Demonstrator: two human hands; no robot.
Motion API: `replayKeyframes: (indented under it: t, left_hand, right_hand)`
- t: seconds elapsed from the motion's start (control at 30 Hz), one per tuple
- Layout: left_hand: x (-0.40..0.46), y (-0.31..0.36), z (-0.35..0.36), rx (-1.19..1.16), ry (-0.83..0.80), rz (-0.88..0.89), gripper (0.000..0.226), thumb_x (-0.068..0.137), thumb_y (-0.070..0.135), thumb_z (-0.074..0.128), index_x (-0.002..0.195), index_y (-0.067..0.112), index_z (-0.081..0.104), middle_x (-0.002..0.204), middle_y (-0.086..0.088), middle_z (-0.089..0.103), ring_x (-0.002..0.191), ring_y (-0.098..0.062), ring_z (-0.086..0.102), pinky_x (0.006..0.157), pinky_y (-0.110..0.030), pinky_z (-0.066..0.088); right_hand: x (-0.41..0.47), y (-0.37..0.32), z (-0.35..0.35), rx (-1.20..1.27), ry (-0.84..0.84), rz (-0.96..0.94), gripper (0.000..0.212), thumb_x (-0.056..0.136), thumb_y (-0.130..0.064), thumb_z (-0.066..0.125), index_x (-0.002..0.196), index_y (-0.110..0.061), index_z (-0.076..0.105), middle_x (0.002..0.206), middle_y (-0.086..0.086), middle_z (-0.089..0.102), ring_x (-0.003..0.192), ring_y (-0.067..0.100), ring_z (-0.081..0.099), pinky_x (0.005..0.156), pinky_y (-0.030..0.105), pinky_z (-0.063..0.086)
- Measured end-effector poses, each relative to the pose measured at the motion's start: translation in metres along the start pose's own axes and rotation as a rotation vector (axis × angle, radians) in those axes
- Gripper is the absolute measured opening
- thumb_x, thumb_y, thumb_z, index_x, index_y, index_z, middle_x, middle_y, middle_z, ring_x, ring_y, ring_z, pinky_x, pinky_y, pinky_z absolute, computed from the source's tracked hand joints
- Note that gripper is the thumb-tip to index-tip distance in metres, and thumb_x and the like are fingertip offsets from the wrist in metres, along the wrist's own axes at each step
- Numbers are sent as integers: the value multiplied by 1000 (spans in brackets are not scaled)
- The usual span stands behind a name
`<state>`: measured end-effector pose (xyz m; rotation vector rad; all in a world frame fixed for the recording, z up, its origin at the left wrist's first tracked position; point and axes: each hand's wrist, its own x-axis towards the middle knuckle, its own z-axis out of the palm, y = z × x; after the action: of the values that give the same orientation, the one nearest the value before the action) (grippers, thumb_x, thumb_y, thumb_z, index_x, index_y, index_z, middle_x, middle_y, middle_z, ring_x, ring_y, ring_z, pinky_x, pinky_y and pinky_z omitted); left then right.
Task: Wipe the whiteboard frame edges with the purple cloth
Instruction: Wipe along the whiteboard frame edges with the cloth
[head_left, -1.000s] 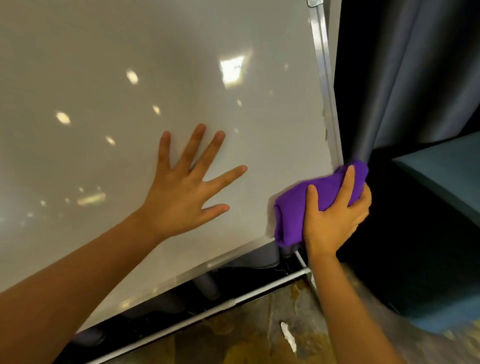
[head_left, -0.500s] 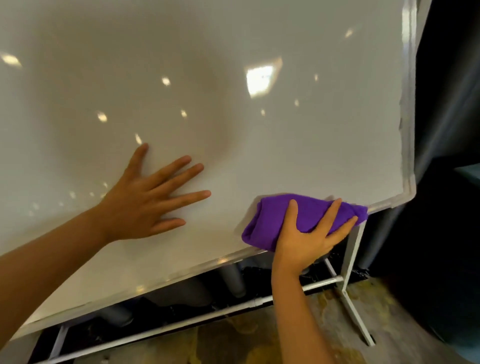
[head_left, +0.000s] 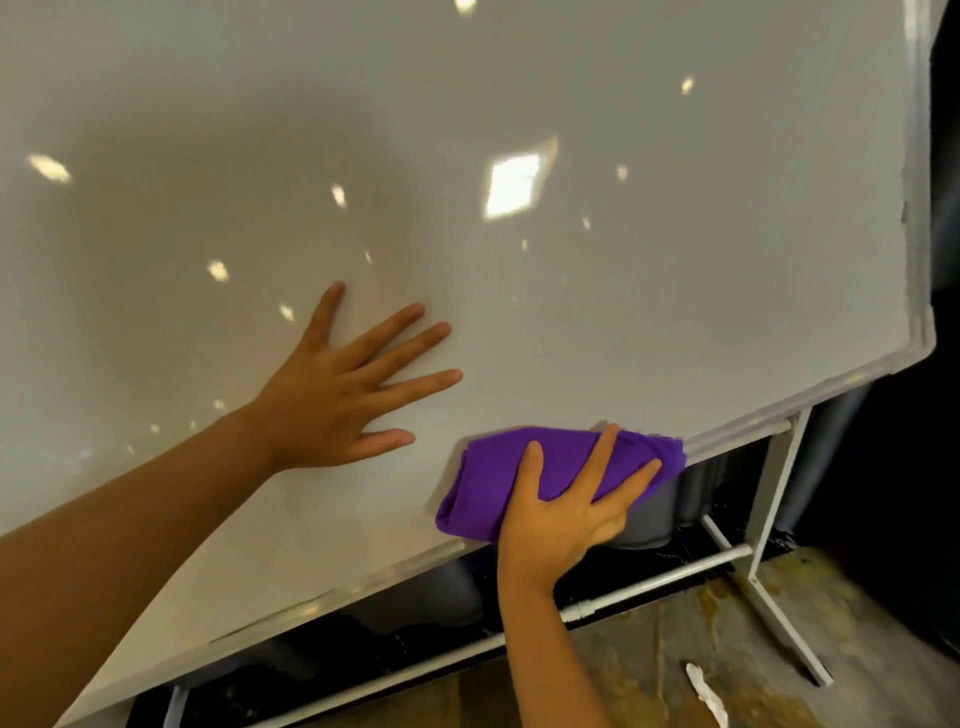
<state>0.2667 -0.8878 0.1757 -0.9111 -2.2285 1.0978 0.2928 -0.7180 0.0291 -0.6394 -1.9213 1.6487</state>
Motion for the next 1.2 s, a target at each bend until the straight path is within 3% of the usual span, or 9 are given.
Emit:
replayKeyframes:
  t: [0.3, 0.6, 0.8, 0.97, 1.1, 1.2]
  left_hand:
    - [16, 10, 2, -85, 83, -11, 68, 89, 63, 33, 148, 30, 24, 156, -7, 20, 144, -30, 17, 108, -66, 3]
    - [5, 7, 8, -72, 54, -23, 66, 91, 60, 31, 148, 29, 21, 156, -8, 18, 144, -31, 16, 107, -67, 6]
    - [3, 7, 11, -81, 60, -46, 64, 92, 59, 32, 148, 29, 21, 155, -6, 15, 143, -29, 15, 108, -65, 4]
    - [4, 9, 9, -89, 82, -45, 62, 92, 57, 33, 146, 29, 26, 154, -6, 25, 142, -28, 15, 108, -63, 3]
    - [8, 13, 10, -98, 86, -43, 61, 94, 57, 27, 147, 28, 23, 154, -7, 27, 143, -28, 13, 110, -61, -2]
    - [9, 14, 13, -99, 64, -55, 62, 94, 59, 24, 148, 29, 19, 156, -6, 23, 144, -27, 9, 110, -60, -3]
  right_hand:
    - [40, 0, -11, -26, 66, 29, 67, 82, -52, 51, 142, -28, 32, 157, 10, 3, 133, 38, 22, 94, 34, 24]
    - [-9, -9, 15, 7, 29, 89, 67, 81, -55, 47, 141, -29, 34, 156, 8, 9, 132, 41, 22, 99, 56, 36]
    - [-60, -7, 29, -29, -102, 18, 72, 80, -56, 43, 144, -27, 26, 155, 12, 5, 132, 42, 20, 90, 52, 43]
    - [-56, -4, 24, -19, -119, -10, 70, 81, -53, 44, 143, -24, 28, 155, 14, 4, 131, 44, 19, 99, 51, 35]
    - [-8, 5, 13, -53, 37, -63, 65, 85, -46, 49, 142, -17, 34, 152, 25, 9, 131, 48, 20, 103, 33, 15]
    - [12, 3, 12, -79, 33, -83, 69, 83, -54, 47, 143, -23, 32, 154, 20, 6, 136, 45, 13, 106, 39, 17]
